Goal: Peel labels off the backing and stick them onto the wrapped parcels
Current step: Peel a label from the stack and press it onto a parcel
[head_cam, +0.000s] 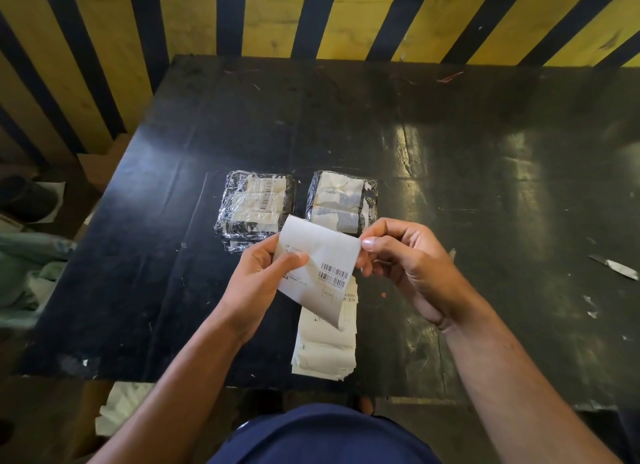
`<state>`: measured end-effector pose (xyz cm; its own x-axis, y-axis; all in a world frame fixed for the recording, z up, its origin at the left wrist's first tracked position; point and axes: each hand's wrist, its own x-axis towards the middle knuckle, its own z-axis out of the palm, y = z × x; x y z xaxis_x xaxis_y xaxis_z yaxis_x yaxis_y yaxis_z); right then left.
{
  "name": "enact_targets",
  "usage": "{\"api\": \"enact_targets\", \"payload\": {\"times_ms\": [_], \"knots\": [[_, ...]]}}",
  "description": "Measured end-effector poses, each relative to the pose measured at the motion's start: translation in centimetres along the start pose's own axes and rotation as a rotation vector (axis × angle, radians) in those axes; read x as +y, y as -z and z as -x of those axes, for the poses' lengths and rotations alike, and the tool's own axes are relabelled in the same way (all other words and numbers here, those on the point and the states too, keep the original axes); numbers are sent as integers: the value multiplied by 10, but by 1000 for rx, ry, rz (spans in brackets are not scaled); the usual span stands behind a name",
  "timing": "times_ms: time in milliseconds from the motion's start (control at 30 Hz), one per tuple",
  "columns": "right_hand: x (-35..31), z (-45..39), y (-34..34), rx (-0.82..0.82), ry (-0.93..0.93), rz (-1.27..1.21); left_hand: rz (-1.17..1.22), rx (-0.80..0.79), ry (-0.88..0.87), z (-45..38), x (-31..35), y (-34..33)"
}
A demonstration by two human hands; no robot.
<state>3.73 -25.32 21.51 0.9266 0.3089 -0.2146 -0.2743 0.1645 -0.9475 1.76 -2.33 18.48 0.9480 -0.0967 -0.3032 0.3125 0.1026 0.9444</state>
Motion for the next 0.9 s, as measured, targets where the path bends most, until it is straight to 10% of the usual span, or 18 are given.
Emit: {"api": "enact_targets", "payload": {"times_ms": [667,900], "knots": [[6,-1,-5,-5,-16,-58,-92,-20,52,-6,-5,-3],[21,-3,-16,98,-10,-76,-364,141,-255,3,-10,-26]]}}
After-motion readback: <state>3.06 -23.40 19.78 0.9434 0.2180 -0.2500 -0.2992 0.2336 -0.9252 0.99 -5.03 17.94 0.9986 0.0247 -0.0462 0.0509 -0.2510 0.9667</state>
